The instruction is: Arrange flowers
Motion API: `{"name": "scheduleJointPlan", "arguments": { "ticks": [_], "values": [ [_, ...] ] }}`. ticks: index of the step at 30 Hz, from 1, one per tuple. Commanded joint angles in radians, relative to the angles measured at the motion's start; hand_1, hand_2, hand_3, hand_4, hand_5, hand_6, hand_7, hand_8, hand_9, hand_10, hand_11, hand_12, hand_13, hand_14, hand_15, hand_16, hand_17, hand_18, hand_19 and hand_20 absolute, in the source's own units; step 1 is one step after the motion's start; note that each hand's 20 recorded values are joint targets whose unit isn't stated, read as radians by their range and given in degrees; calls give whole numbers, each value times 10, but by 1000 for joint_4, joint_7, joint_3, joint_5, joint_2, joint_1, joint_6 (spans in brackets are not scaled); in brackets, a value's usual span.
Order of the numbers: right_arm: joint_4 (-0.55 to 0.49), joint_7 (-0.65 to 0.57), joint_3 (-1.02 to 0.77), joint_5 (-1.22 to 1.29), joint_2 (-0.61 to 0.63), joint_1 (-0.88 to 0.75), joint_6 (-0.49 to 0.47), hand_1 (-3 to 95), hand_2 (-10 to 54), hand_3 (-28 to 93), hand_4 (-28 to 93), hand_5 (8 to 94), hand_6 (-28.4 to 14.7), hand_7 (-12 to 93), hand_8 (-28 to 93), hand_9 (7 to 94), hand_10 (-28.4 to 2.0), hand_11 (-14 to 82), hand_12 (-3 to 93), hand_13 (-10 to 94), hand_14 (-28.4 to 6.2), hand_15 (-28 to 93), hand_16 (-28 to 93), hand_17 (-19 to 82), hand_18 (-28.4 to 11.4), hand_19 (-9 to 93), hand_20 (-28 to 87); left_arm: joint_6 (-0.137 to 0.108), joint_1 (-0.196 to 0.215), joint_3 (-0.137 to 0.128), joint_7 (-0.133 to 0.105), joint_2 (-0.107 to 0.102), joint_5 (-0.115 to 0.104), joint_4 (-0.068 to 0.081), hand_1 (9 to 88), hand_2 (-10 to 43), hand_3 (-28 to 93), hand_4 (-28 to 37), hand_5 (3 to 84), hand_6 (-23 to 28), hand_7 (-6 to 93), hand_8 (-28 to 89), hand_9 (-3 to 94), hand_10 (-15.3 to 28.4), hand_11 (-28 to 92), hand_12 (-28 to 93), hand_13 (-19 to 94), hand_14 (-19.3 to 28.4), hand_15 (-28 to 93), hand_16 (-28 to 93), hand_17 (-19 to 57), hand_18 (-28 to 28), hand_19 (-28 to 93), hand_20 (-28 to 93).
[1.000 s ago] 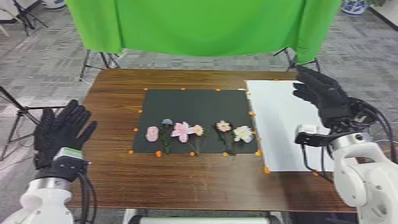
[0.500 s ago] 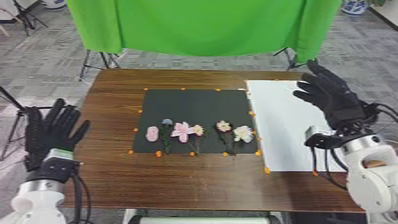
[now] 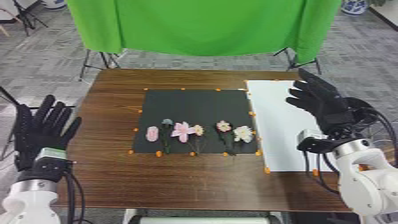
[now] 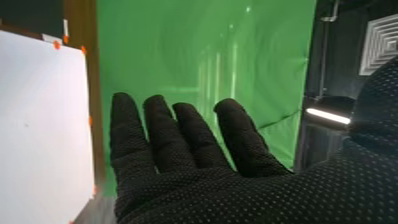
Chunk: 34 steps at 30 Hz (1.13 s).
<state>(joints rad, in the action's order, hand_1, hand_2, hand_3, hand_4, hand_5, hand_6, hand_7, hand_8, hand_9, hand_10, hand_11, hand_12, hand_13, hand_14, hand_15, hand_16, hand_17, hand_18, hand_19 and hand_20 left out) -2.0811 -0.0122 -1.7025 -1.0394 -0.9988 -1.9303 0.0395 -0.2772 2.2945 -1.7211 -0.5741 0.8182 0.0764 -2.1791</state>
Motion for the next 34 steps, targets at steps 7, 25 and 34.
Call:
{"name": "scheduleJointPlan", "arguments": {
  "ticks": [7, 25, 34],
  "values": [
    [-50, 103, -12, 61, 43, -59, 185, 121, -95, 796, -282, 366, -49, 149, -90, 374, -157, 42, 164, 317, -155, 76, 246, 116, -188, 288, 178, -18, -94, 94, -98, -54, -40, -25, 278, 196, 542, -283, 366, 68, 111, -98, 278, 116, 135, 50, 165, 79, 195, -108, -67, 111, 339, 59],
    [-93, 51, -131, 61, 23, -139, 128, 154, -80, 816, -277, 453, -30, 248, -135, 454, -159, 98, 161, 379, -149, 122, 225, 148, -178, 343, 187, -65, -163, 157, -25, -97, 74, -20, 235, 189, 641, -283, 402, 89, 135, -92, 321, 147, 181, 84, 195, 121, 259, -98, -69, 119, 362, 57],
    [-109, -6, -152, 54, 30, -195, 86, 161, -73, 811, -274, 465, -28, 252, -136, 487, -157, 133, 178, 435, -133, 272, 240, 142, -193, 498, 256, -111, -78, 83, 11, -31, 145, -36, 241, 184, 664, -283, 413, 94, 143, -91, 357, 162, 215, 100, 216, 142, 296, -86, -72, 124, 370, 58]
  ]
}}
